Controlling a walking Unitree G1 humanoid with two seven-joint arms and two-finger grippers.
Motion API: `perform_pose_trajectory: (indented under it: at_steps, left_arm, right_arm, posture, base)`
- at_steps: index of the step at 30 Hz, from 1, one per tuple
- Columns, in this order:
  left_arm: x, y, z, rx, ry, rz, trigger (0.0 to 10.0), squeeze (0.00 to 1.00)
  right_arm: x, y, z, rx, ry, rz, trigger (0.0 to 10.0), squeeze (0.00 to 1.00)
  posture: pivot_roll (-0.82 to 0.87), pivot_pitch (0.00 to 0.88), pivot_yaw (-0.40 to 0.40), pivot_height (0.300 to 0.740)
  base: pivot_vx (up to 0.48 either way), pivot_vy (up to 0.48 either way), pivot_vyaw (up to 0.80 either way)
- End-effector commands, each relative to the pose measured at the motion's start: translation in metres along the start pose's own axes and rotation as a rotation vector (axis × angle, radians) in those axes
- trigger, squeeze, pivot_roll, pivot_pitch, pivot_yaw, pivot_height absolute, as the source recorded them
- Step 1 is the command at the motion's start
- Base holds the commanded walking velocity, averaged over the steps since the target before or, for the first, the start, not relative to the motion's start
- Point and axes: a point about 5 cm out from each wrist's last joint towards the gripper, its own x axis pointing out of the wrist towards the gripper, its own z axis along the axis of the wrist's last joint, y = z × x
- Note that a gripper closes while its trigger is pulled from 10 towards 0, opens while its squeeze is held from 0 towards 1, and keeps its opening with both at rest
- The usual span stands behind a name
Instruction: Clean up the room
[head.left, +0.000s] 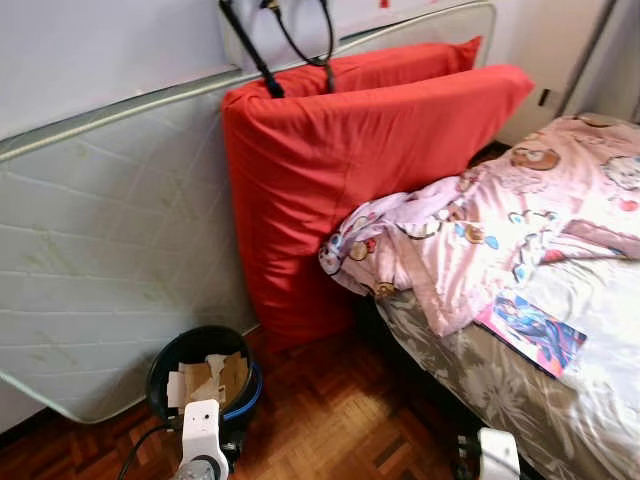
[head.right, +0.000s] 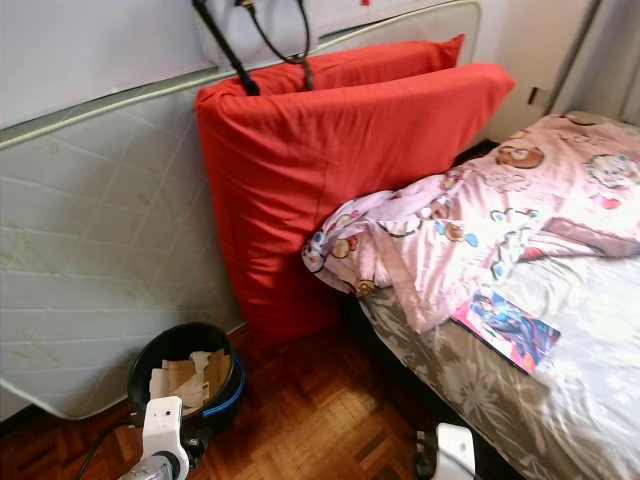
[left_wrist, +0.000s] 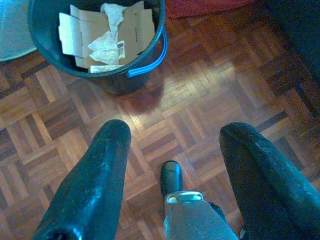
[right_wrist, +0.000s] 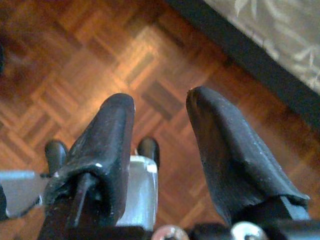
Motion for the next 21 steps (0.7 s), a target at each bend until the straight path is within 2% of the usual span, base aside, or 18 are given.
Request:
perform_pose_trajectory:
  at_steps: [1,6,14,21]
  left_arm:
    - [0.0,0.002,-0.003,0.003,0.019,0.007,10.0,0.0]
    - [0.0,0.001,-0.004,-0.003,0.034,-0.006,10.0,0.0]
    - [0.0,0.001,-0.004,0.0,0.044,-0.012,10.0,0.0]
    - [0.0,0.001,-0.004,-0.001,0.045,-0.014,10.0,0.0]
  right_arm:
    - [-0.001,0.003,-0.006,0.007,0.01,0.007,10.0,0.0]
    - [-0.004,0.004,-0.017,0.048,0.033,0.002,10.0,0.0]
    - [-0.006,0.005,-0.021,0.032,0.032,0.024,10.0,0.0]
    - [-0.007,0.001,-0.023,0.03,0.034,0.023,10.0,0.0]
  posture:
    - [-0.07,0.0,0.051,0.74]
    - [-0.06,0.0,0.054,0.74]
    - [-0.06,0.0,0.055,0.74]
    - [-0.06,0.0,0.055,0.74]
  base:
    - [0.0,0.0,0.0]
    - [0.0,0.0,-0.11]
    - [0.0,0.0,-0.74]
    - [0.273,0.0,-0.68]
